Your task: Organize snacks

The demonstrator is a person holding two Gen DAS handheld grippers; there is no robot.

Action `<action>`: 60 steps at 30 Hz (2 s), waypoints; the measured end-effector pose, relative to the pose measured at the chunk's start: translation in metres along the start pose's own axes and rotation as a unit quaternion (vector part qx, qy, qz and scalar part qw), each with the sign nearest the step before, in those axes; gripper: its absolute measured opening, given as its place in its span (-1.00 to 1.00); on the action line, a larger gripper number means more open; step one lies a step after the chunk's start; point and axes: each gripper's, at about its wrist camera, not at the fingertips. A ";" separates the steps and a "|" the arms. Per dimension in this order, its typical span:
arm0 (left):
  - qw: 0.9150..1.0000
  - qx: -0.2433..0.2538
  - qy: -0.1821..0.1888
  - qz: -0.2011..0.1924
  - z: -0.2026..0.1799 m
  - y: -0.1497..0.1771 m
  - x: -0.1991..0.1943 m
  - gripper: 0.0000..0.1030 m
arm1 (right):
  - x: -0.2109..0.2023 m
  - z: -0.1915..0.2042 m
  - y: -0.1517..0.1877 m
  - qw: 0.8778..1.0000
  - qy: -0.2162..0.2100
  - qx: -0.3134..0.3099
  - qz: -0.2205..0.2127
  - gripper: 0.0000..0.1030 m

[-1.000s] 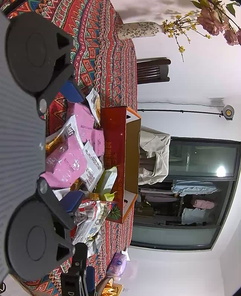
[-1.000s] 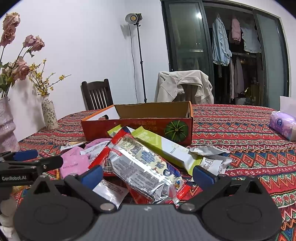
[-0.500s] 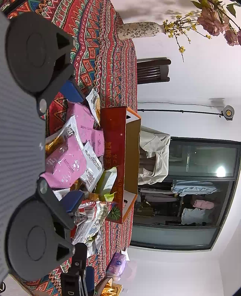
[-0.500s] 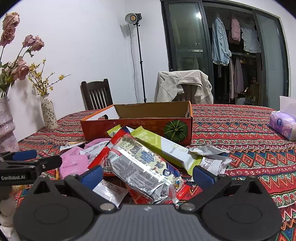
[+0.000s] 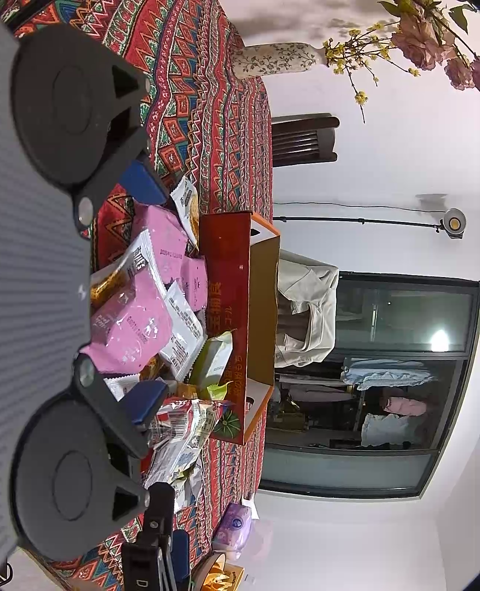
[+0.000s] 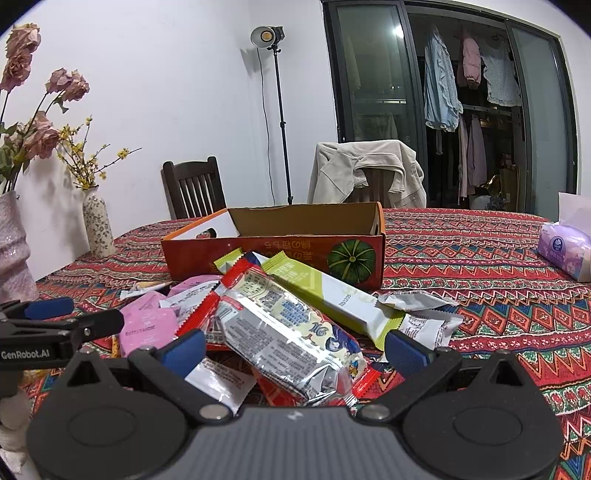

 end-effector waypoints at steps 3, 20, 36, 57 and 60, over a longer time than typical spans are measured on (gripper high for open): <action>1.000 0.000 0.001 0.000 0.000 0.000 0.000 1.00 | 0.000 0.000 0.000 1.000 0.000 0.000 0.000 1.00; 1.000 -0.001 0.001 -0.001 -0.001 0.000 -0.002 1.00 | 0.000 0.000 0.000 1.000 0.000 0.000 0.000 1.00; 1.000 -0.003 -0.009 -0.002 0.005 0.000 0.001 1.00 | 0.012 -0.001 -0.005 0.999 0.000 -0.034 0.008 1.00; 0.999 -0.013 -0.016 0.024 0.011 -0.001 0.012 1.00 | 0.077 0.007 -0.017 0.993 -0.025 -0.082 0.079 0.95; 0.999 -0.010 -0.015 0.028 0.008 -0.002 0.015 1.00 | 0.072 0.008 -0.016 0.994 -0.022 -0.084 0.070 0.80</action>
Point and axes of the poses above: each gripper's, at about its wrist camera, not at the fingertips, and x roughly the way its jaws point, z to its left, y to its underside, and after that the axes turned 5 degrees about z, right-handed
